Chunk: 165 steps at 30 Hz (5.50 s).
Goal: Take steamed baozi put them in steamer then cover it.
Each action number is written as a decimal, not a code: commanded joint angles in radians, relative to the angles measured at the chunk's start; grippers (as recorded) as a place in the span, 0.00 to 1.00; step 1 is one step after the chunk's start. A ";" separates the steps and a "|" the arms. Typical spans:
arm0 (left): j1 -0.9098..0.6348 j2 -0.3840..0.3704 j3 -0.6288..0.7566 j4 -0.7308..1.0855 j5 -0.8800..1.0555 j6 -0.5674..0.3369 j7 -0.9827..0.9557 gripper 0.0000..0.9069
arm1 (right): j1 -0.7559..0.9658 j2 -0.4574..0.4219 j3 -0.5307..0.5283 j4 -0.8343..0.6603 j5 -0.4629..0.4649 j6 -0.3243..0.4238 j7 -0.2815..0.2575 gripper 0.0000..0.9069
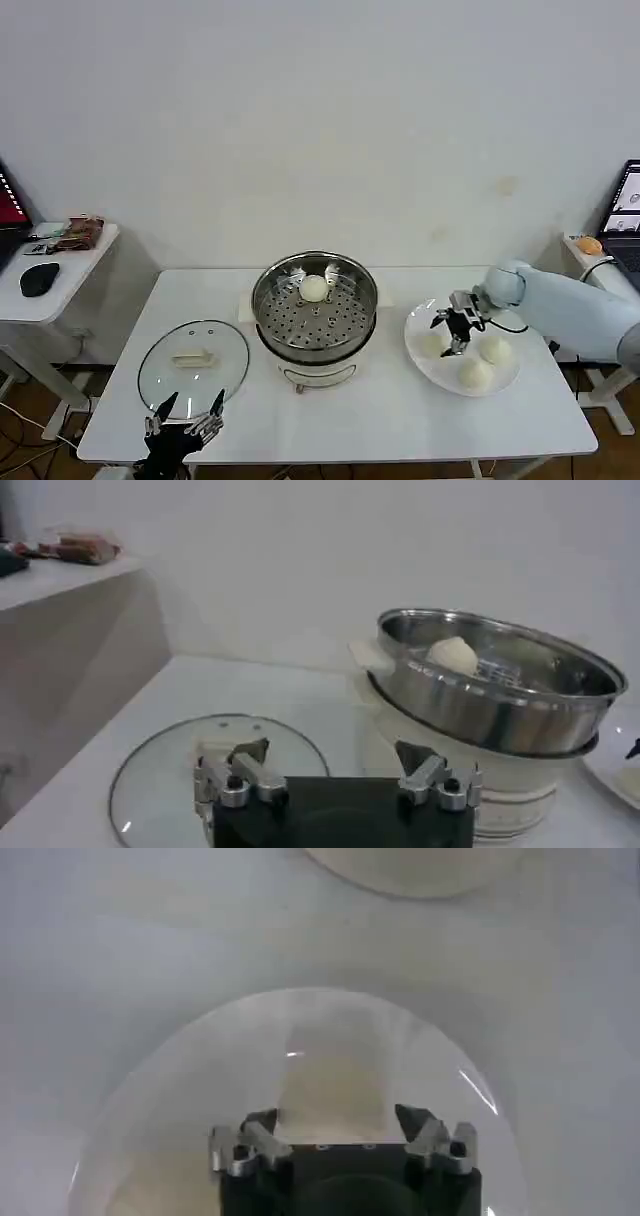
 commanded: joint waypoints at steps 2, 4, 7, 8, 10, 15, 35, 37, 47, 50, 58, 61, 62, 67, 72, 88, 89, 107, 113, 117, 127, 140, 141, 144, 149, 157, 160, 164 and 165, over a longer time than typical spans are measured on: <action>0.001 0.000 -0.001 -0.001 0.000 0.000 0.000 1.00 | -0.011 0.001 0.015 -0.010 -0.003 -0.002 -0.002 0.73; 0.003 0.000 -0.001 0.000 0.000 0.000 0.000 1.00 | -0.009 -0.002 0.015 -0.008 -0.003 -0.001 -0.006 0.74; 0.004 -0.002 0.000 -0.001 0.000 0.000 0.000 1.00 | 0.004 -0.012 0.008 0.008 0.001 -0.001 -0.010 0.73; 0.004 -0.003 0.000 -0.001 0.000 0.000 0.000 1.00 | 0.010 -0.016 0.006 0.018 0.005 -0.002 -0.012 0.73; 0.004 -0.004 0.001 -0.001 0.000 0.000 0.000 1.00 | 0.033 -0.025 -0.010 0.035 0.006 0.001 -0.016 0.72; 0.003 -0.006 0.002 0.000 0.000 0.000 -0.001 1.00 | 0.116 -0.065 -0.061 0.111 0.030 0.004 -0.021 0.72; -0.004 -0.001 0.011 0.004 0.000 0.000 0.000 1.00 | 0.558 -0.069 -0.282 0.345 0.218 -0.006 -0.033 0.73; -0.003 0.000 0.011 0.005 0.000 -0.001 0.000 1.00 | 0.591 -0.049 -0.295 0.370 0.267 -0.028 -0.025 0.73; -0.006 0.003 0.010 0.000 0.000 -0.003 0.001 1.00 | 0.713 0.067 -0.359 0.438 0.446 -0.148 0.021 0.74; -0.007 0.001 0.015 0.001 0.003 -0.003 0.001 1.00 | 0.716 0.110 -0.364 0.436 0.489 -0.178 0.035 0.74; -0.022 0.007 0.017 0.001 0.009 -0.006 0.000 1.00 | 0.672 0.259 -0.356 0.391 0.574 -0.260 0.086 0.76; -0.023 0.008 0.015 0.003 0.009 -0.006 -0.001 1.00 | 0.649 0.310 -0.356 0.370 0.612 -0.283 0.116 0.74; -0.023 0.007 0.015 0.002 0.009 -0.007 0.000 1.00 | 0.646 0.315 -0.356 0.367 0.618 -0.288 0.120 0.74; -0.030 0.005 0.016 0.002 0.010 -0.007 -0.001 1.00 | 0.605 0.392 -0.342 0.332 0.679 -0.315 0.147 0.74; -0.037 0.002 0.017 0.004 0.010 -0.007 -0.002 1.00 | 0.570 0.431 -0.337 0.308 0.689 -0.336 0.156 0.76; -0.068 0.007 0.027 0.008 0.000 -0.004 -0.002 1.00 | 0.435 0.516 -0.300 0.213 0.654 -0.376 0.180 0.74; -0.069 0.008 0.027 0.008 -0.001 -0.004 -0.002 1.00 | 0.431 0.520 -0.299 0.207 0.649 -0.379 0.179 0.74; -0.069 0.006 0.032 0.002 -0.004 -0.003 -0.001 1.00 | 0.345 0.551 -0.260 0.146 0.591 -0.396 0.211 0.76; -0.066 0.005 0.031 0.002 -0.004 -0.003 -0.001 1.00 | 0.335 0.556 -0.260 0.125 0.577 -0.406 0.214 0.76; -0.062 0.005 0.030 0.001 -0.004 -0.004 0.000 1.00 | 0.324 0.551 -0.252 0.130 0.586 -0.409 0.226 1.00; -0.060 0.003 0.031 -0.001 -0.002 -0.003 -0.001 1.00 | 0.370 0.493 -0.240 0.199 0.607 -0.418 0.246 1.00; -0.062 -0.008 0.039 0.004 0.005 0.000 -0.002 1.00 | 0.660 0.123 -0.362 0.476 0.548 -0.377 0.131 1.00; -0.057 -0.008 0.037 0.004 0.007 -0.001 -0.001 1.00 | 0.687 0.089 -0.386 0.501 0.534 -0.364 0.096 1.00; -0.043 -0.007 0.026 0.008 0.007 -0.006 0.003 1.00 | 0.743 0.020 -0.422 0.539 0.485 -0.329 0.038 1.00; -0.033 -0.008 0.018 0.005 0.007 -0.009 0.005 1.00 | 0.765 -0.086 -0.465 0.576 0.387 -0.292 -0.019 1.00; -0.013 -0.013 0.011 0.001 0.009 -0.014 0.007 1.00 | 0.722 -0.236 -0.502 0.558 0.256 -0.251 -0.059 1.00; -0.012 -0.014 0.010 0.000 0.010 -0.014 0.006 1.00 | 0.665 -0.267 -0.482 0.530 0.193 -0.208 -0.078 1.00; -0.015 -0.015 0.008 -0.005 0.011 -0.013 0.005 1.00 | 0.589 -0.302 -0.425 0.506 0.135 -0.178 -0.096 1.00; -0.016 -0.016 0.008 -0.006 0.011 -0.012 0.004 1.00 | 0.572 -0.308 -0.420 0.503 0.126 -0.173 -0.097 1.00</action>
